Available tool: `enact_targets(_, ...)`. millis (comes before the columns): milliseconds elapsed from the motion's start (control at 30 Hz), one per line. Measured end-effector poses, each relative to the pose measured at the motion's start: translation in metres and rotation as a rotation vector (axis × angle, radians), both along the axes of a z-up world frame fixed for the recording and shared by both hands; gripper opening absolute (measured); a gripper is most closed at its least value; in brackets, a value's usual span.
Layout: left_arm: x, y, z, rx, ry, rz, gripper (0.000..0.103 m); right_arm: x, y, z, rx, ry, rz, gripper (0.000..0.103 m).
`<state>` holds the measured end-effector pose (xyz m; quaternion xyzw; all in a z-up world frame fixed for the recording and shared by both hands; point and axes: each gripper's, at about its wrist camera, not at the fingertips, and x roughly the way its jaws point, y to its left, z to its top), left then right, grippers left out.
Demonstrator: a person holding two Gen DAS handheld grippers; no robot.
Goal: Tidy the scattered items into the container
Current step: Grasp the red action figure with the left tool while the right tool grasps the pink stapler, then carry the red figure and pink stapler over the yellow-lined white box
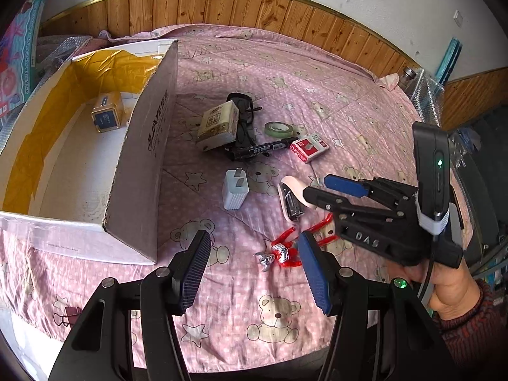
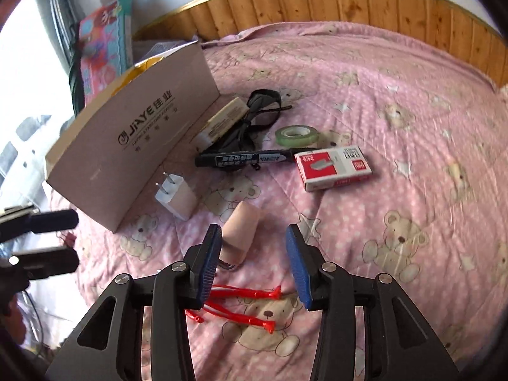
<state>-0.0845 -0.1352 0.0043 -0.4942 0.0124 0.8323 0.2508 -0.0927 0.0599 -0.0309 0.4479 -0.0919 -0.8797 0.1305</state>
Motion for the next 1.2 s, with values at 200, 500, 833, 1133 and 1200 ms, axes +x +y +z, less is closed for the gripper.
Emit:
enact_targets(200, 0.001, 0.023, -0.015, -0.020, -0.041, -0.081, 0.059, 0.006, 0.021, -0.009, -0.234, -0.082, -0.078, 0.045)
enact_targets(500, -0.010, 0.007, -0.022, 0.001, -0.075, -0.028, 0.059, -0.035, -0.042, -0.021, -0.062, -0.144, -0.004, 0.052)
enact_targets(833, -0.003, 0.067, -0.063, -0.024, -0.077, -0.267, 0.061, -0.026, 0.005, -0.013, 0.016, -0.125, -0.085, 0.028)
enact_targets(1133, -0.006, 0.059, -0.076, -0.047, -0.088, -0.170, 0.053, -0.028, 0.016, -0.022, 0.000, -0.109, -0.101, 0.030)
enact_targets(1200, -0.005, 0.059, -0.075, -0.036, -0.078, -0.169, 0.055, -0.029, 0.017, -0.023, -0.012, -0.117, -0.090, 0.028)
